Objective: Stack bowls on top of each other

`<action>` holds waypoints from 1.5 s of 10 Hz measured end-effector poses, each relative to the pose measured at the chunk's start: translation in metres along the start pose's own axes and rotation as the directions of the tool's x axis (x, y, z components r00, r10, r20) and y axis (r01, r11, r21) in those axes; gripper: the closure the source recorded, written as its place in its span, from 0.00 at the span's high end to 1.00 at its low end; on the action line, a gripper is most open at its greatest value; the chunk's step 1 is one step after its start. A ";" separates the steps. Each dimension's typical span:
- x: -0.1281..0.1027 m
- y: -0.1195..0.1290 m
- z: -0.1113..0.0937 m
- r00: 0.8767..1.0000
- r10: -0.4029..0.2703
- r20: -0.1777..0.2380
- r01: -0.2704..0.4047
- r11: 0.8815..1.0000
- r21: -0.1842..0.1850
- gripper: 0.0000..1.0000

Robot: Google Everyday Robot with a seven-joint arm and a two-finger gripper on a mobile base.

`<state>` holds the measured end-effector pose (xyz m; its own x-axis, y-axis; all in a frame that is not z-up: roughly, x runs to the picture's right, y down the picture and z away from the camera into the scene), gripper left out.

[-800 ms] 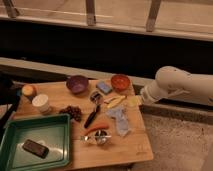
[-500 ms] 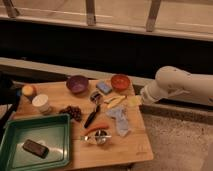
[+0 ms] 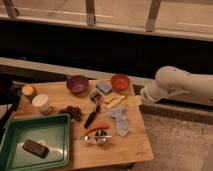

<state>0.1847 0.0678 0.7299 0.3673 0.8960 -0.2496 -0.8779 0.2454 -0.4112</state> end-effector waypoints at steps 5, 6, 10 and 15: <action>0.000 0.000 0.000 1.000 0.000 0.000 0.000 1.000 0.000 0.67; 0.000 0.000 0.000 1.000 0.000 0.000 0.000 1.000 0.000 0.67; 0.000 0.000 0.000 1.000 0.000 0.000 0.000 1.000 0.000 0.67; -0.024 -0.003 -0.003 0.997 -0.047 0.054 0.046 0.999 0.019 0.67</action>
<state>0.1790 0.0442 0.7348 0.3911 0.9020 -0.1826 -0.8658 0.2934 -0.4053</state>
